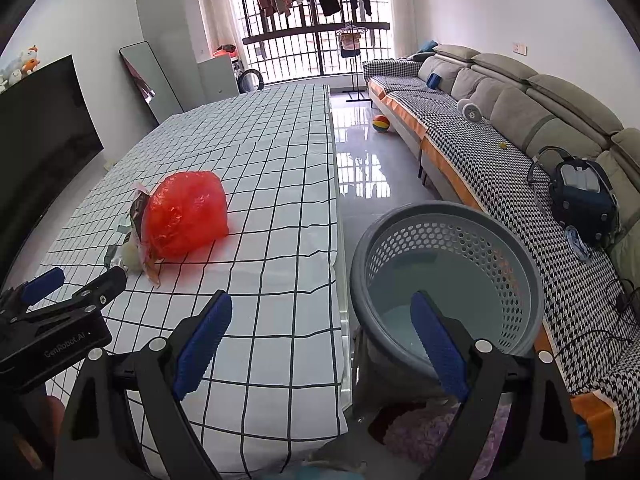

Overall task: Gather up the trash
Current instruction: 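Move the right tool toward the red plastic bag on the table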

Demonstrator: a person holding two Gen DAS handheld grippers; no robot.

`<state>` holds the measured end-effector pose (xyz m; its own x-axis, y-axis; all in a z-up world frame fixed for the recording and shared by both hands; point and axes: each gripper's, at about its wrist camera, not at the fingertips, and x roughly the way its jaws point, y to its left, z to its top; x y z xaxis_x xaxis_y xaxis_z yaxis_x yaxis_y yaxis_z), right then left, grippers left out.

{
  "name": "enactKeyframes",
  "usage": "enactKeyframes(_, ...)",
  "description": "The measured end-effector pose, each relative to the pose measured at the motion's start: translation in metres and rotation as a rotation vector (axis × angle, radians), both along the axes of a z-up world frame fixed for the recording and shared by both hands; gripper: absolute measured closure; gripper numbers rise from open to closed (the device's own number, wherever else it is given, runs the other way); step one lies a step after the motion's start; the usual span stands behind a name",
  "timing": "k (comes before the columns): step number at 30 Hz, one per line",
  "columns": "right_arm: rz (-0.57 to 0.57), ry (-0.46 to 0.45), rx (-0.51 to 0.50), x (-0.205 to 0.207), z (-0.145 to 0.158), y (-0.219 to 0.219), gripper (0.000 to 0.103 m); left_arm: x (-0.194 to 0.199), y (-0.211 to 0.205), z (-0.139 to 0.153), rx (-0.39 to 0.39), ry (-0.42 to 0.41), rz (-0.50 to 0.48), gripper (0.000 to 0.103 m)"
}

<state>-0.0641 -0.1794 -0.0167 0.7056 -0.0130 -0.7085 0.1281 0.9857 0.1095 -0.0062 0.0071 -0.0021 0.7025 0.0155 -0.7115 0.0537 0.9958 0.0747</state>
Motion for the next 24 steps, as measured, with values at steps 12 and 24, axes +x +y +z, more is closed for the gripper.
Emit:
enactKeyframes(12,0.038,-0.033,-0.023,0.0,0.009,0.023,0.016,-0.007,0.021,0.001,0.002,-0.017,0.036,0.006)
enactKeyframes(24,0.066,-0.033,-0.044,0.005,0.003,0.043,0.016,-0.011,0.04,-0.005,0.001,-0.024,0.059,0.006)
